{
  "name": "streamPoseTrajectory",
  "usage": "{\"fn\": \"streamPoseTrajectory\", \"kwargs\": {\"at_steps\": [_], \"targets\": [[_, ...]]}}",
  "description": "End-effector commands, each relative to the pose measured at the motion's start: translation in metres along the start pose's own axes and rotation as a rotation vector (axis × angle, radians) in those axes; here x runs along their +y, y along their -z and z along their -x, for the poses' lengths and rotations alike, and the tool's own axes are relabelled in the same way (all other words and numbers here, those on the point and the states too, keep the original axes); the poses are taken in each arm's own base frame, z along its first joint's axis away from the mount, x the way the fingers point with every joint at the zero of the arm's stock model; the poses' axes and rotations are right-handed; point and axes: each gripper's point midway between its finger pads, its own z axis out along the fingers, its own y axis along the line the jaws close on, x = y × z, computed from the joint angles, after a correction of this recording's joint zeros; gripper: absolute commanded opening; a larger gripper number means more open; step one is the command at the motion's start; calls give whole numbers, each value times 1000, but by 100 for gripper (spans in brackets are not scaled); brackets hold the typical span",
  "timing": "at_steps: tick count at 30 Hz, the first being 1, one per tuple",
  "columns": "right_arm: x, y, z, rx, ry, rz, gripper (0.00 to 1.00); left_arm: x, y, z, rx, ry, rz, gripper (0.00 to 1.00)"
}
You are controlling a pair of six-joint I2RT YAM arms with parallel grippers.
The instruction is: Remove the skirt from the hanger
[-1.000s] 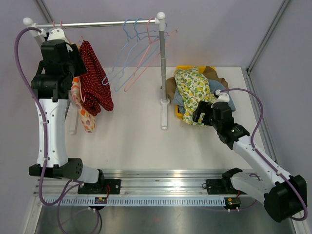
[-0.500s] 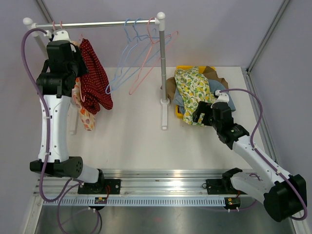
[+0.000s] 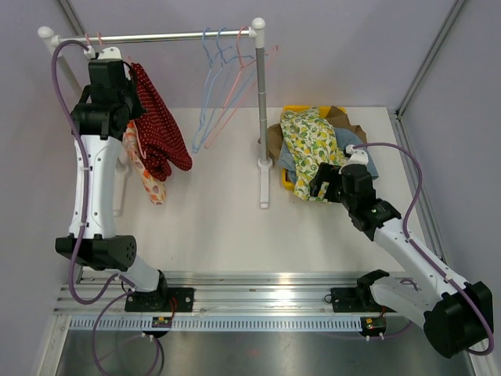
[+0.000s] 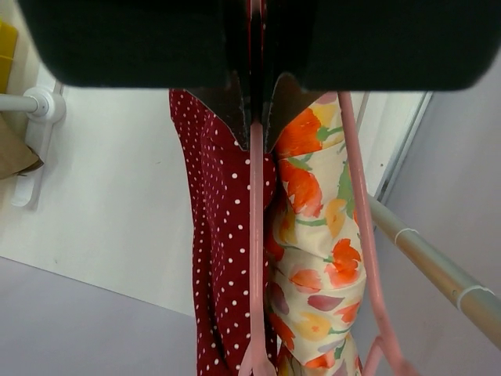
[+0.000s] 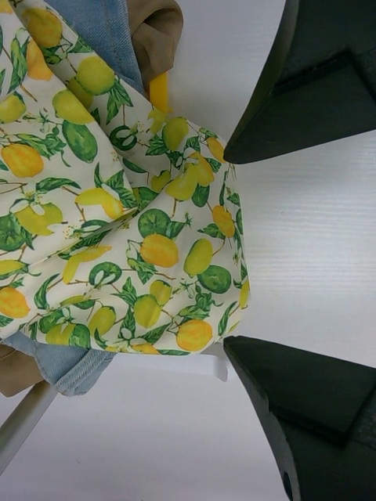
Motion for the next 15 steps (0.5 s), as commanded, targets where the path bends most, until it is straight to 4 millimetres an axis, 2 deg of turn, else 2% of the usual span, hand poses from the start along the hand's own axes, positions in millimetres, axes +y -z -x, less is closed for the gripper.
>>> {"fn": "streamPoseTrajectory", "kwargs": {"at_steps": [1, 2, 5, 6, 8, 9, 11, 12, 13, 14, 15], "targets": [[21, 17, 31, -74, -16, 77, 99, 2, 49, 49, -178, 45, -54, 0], [25, 20, 37, -87, -20, 93, 99, 4, 64, 58, -207, 57, -67, 0], [50, 35, 58, -136, -18, 218, 99, -4, 93, 71, -251, 60, -122, 0], [62, 41, 67, -161, -13, 277, 99, -2, 109, 79, -297, 66, -126, 0], [88, 58, 83, -197, 27, 386, 99, -4, 124, 84, -334, 69, -152, 0], [102, 69, 101, -238, 45, 431, 99, -3, 133, 83, -346, 71, -163, 0], [132, 84, 109, -256, 130, 504, 100, -3, 141, 83, -357, 80, -178, 0], [148, 90, 126, -274, 158, 506, 100, -4, 145, 82, -361, 84, -195, 0], [161, 93, 129, -277, 217, 520, 99, -3, 154, 82, -375, 93, -206, 0], [184, 103, 126, -271, 255, 557, 100, -4, 160, 83, -388, 107, -221, 0], [200, 104, 137, -278, 276, 555, 99, -4, 166, 83, -398, 116, -239, 0]]}}
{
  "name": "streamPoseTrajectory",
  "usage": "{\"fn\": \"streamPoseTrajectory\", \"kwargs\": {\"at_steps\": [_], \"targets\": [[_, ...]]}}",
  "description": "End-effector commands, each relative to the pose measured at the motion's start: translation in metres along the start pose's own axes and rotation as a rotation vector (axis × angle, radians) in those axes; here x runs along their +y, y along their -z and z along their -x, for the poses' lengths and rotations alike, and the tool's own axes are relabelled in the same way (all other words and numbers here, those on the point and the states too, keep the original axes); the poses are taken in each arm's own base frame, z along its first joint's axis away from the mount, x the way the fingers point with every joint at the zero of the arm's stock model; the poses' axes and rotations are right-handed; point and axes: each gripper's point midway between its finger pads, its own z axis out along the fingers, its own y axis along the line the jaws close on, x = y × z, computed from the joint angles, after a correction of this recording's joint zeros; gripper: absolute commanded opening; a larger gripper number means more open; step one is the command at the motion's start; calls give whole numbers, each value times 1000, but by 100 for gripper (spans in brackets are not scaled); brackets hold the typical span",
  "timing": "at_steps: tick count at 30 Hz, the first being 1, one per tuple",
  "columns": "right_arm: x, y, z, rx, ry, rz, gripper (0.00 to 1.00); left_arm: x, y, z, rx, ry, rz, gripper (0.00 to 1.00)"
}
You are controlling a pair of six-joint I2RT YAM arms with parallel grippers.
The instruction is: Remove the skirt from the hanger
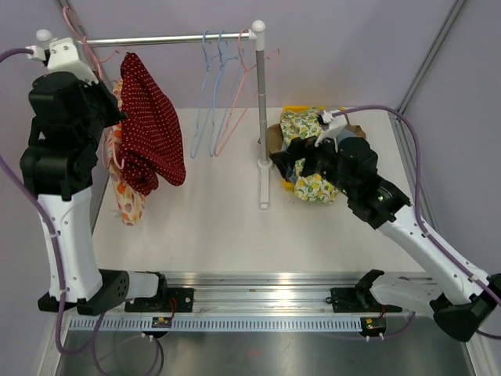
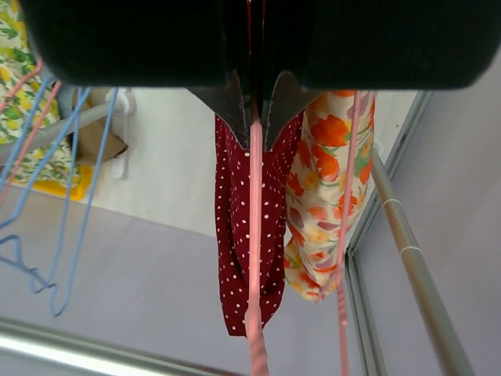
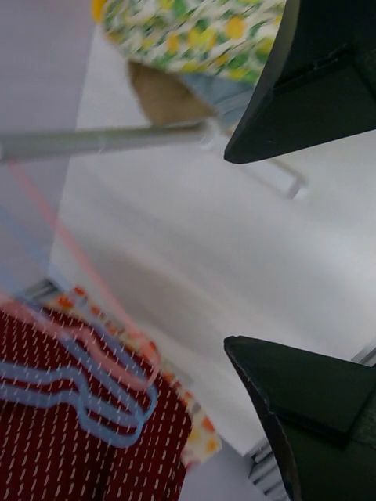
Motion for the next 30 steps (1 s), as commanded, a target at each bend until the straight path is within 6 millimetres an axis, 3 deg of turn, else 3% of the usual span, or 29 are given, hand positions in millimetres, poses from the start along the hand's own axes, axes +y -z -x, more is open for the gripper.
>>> {"fn": "streamPoseTrajectory", "kwargs": {"at_steps": [1, 2, 3, 5, 8, 9, 11, 12, 15, 20, 27, 30], "targets": [[60, -10, 48, -66, 156, 105, 100, -11, 32, 38, -158, 65, -88, 0], [85, -9, 47, -61, 173, 160, 99, -12, 36, 38, -157, 79, -96, 0], [99, -16, 56, -74, 183, 168, 99, -14, 39, 38, -157, 84, -107, 0], [134, -16, 53, -69, 213, 234, 99, -14, 48, 35, -152, 97, -120, 0], [171, -28, 49, -62, 248, 267, 100, -18, 60, 30, -145, 115, -159, 0], [196, -31, 38, -46, 270, 303, 99, -24, 64, 28, -137, 117, -194, 0], [220, -35, 24, -29, 300, 328, 99, -27, 74, 25, -135, 132, -226, 0], [242, -38, 10, -14, 330, 337, 99, -28, 77, 24, -135, 134, -238, 0], [278, -45, -17, 10, 347, 355, 99, -29, 85, 22, -136, 140, -254, 0], [306, -59, -44, 28, 331, 372, 99, -31, 93, 17, -132, 145, -279, 0], [313, -80, -58, 23, 340, 338, 97, -34, 106, 11, -125, 163, -319, 0], [310, -83, -58, 12, 349, 315, 62, -32, 112, 10, -131, 165, -320, 0]]}}
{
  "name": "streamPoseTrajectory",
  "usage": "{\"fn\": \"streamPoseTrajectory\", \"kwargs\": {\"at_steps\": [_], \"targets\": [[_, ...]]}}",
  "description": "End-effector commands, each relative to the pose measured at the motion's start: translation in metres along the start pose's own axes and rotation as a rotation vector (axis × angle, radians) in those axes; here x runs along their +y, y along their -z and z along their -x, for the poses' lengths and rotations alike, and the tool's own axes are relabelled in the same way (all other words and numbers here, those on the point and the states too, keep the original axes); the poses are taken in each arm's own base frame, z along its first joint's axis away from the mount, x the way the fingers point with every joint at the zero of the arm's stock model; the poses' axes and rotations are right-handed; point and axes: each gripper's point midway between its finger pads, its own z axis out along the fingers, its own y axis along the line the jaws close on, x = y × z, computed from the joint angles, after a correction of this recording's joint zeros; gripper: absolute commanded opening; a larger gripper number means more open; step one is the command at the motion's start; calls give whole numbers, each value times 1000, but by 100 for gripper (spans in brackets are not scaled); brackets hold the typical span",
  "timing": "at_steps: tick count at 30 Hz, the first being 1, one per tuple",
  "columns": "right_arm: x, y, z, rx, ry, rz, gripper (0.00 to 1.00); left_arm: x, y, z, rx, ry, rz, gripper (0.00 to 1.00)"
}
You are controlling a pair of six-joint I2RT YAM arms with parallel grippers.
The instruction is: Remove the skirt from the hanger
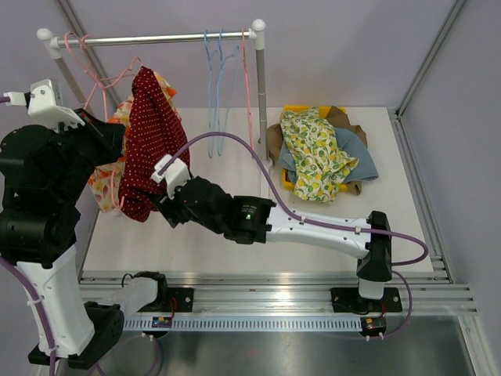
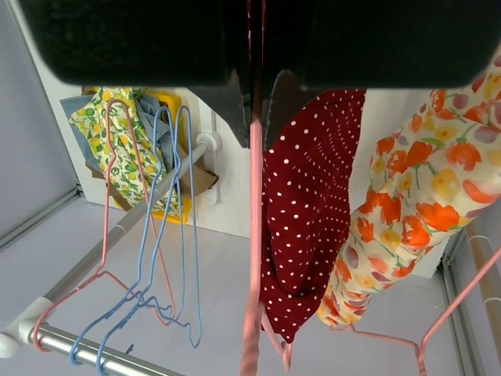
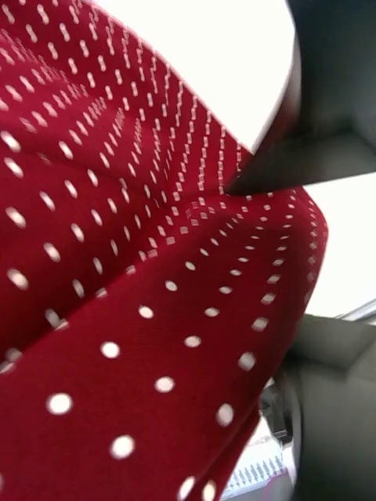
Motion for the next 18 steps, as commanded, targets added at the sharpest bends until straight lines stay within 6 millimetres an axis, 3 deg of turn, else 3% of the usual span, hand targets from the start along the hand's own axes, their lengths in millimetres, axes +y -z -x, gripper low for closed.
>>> {"fn": "streamPoseTrajectory", "kwargs": {"at_steps": [1, 2, 4, 7, 10, 14, 18], "targets": [[-11, 4, 41, -117, -38, -58, 49, -15, 11, 21, -89, 7, -73, 0], [-12, 6, 39, -115, -34, -59, 25, -15, 14, 22, -96, 7, -73, 0], [-15, 9, 37, -110, -30, -68, 1, -14, 16, 23, -102, 5, -68, 0], [-22, 23, 24, -78, -32, -91, 0, -14, 20, 28, -118, -8, -62, 0], [-38, 50, -1, -38, -47, -141, 0, -3, 21, 36, -147, -22, 5, 0], [-68, 107, -47, 25, -99, -207, 0, 0, 22, 46, -174, -33, 31, 0], [-90, 155, -75, 56, -178, -258, 0, 0, 17, 51, -178, -39, 45, 0]]}}
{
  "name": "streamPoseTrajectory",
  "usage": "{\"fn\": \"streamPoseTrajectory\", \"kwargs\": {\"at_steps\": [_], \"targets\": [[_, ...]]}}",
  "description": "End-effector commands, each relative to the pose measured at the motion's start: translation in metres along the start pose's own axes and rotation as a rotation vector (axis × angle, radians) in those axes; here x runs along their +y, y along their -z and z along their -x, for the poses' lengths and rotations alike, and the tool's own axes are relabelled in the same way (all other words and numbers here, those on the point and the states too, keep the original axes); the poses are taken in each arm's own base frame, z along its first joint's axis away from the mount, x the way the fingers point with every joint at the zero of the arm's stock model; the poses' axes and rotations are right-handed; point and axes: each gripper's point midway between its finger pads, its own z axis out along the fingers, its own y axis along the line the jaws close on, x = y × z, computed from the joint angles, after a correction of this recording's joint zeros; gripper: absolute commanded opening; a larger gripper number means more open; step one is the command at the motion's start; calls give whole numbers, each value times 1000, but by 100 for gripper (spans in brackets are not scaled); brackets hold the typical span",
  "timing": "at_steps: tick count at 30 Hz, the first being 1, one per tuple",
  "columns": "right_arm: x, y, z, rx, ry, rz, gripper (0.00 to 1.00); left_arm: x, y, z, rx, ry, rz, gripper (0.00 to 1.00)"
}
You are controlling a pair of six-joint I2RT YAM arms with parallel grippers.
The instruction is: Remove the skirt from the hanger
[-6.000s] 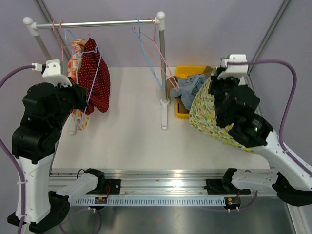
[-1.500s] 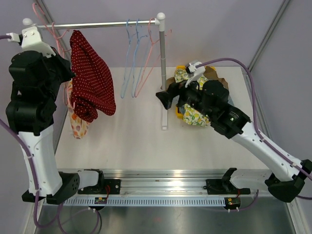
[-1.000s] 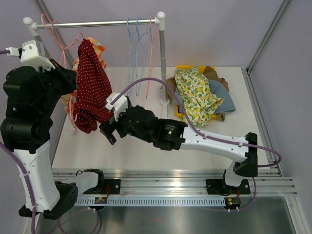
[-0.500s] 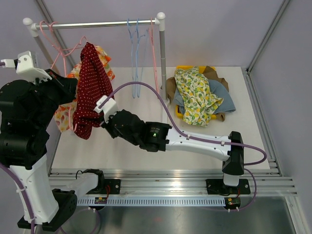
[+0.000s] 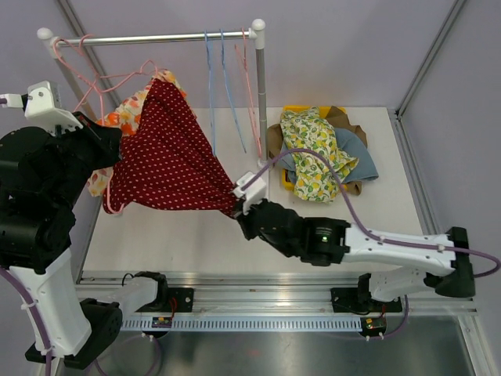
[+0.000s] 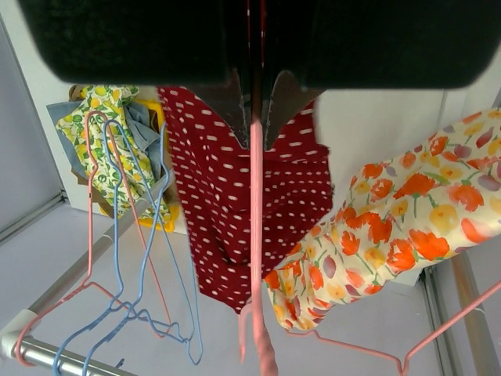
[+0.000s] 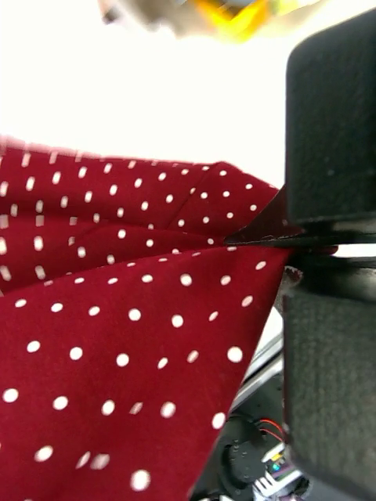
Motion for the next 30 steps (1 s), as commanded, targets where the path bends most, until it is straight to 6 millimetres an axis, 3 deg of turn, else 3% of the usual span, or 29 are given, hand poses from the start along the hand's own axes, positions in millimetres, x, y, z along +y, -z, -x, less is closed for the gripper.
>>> {"fn": "streamPoseTrajectory", "kwargs": {"at_steps": [1, 2, 7, 11, 13, 16, 19, 20, 25, 28, 30], "targets": [[-36, 40, -12, 7, -97, -103, 0, -4, 4, 53, -196, -13, 10, 0], [-50, 55, -17, 7, -101, -129, 0, -3, 3, 54, -198, -14, 16, 0], [-86, 93, -20, -17, -159, -201, 0, 0, -4, 56, -197, -22, 40, 0], [-128, 132, -8, -78, -178, -303, 0, 8, -9, 51, -182, -42, 82, 0], [-138, 144, 2, -110, -167, -313, 0, 12, -11, 46, -170, -48, 94, 0], [-153, 163, 33, -183, -122, -340, 0, 14, -11, 43, -162, -50, 101, 0], [-167, 180, 84, -266, -67, -423, 0, 14, -12, 40, -154, -50, 101, 0], [-169, 178, 93, -254, 31, -457, 0, 14, -12, 39, -154, -52, 99, 0], [-181, 193, 164, -378, 93, -569, 0, 17, -12, 32, -142, -62, 102, 0], [-197, 194, 195, -406, 169, -632, 0, 17, -14, 26, -129, -68, 98, 0], [-233, 197, 207, -401, 182, -753, 0, 18, -15, 22, -122, -74, 98, 0]]}}
